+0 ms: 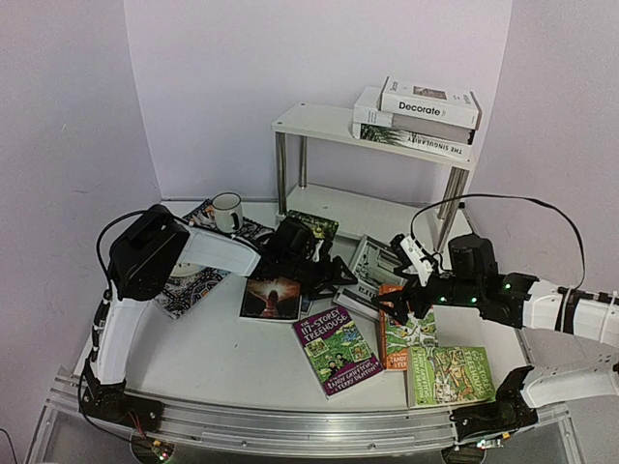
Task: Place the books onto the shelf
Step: Pick up the book from the book pile.
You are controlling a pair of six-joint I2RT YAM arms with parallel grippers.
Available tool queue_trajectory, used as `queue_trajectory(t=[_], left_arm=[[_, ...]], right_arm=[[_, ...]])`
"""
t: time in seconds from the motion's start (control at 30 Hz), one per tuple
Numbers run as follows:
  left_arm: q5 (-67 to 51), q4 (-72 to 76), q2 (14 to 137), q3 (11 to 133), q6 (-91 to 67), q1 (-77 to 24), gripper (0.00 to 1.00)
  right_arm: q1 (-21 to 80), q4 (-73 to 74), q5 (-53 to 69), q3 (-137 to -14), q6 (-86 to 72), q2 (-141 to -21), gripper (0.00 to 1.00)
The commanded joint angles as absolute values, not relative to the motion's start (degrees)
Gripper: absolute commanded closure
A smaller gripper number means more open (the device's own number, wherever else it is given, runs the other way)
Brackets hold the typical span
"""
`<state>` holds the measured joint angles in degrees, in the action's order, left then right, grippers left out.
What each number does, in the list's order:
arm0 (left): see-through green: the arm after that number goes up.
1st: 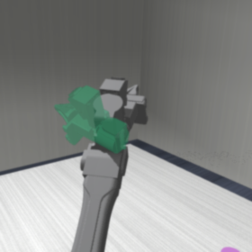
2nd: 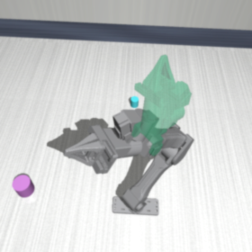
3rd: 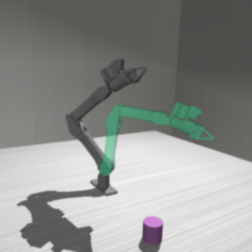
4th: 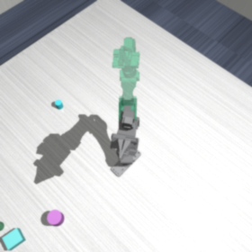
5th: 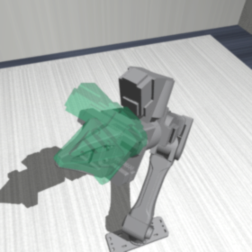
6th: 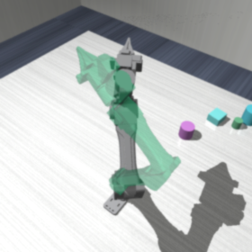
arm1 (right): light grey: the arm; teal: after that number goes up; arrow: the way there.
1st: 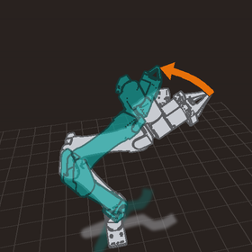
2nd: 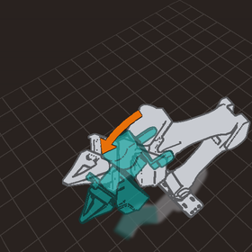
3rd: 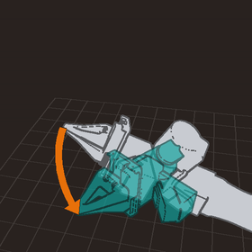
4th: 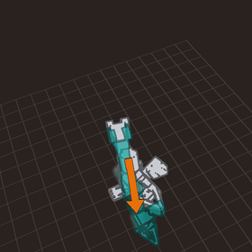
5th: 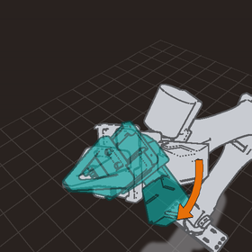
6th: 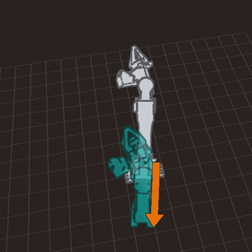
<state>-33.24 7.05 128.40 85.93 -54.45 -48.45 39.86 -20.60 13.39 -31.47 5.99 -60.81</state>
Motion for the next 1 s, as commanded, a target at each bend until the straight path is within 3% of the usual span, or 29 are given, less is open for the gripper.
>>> queue_trajectory(t=[0.0, 0.23, 0.6, 0.97], left_arm=[[-35.87, 8.88, 129.25, 88.39, -57.56, -48.68, 0.34], [-36.65, 8.88, 126.95, 88.89, -58.01, -48.69, 0.6], [-37.59, 8.14, 113.67, 83.74, -56.22, -46.17, 0.62], [-38.99, -4.33, 99.27, 78.04, -49.53, -41.22, 0.62]], right_arm=[[40.12, -22.2, 13.27, -31.61, 6.34, -59.66, 0.02], [40.1, -21.9, 12.37, -31.64, 6.43, -58.65, 0.02], [40.1, -21.33, 12.54, -32.54, 11.12, -55.31, 0.02], [40.15, -21.17, 16.15, -34.12, 17.45, -49.77, 0.02]])
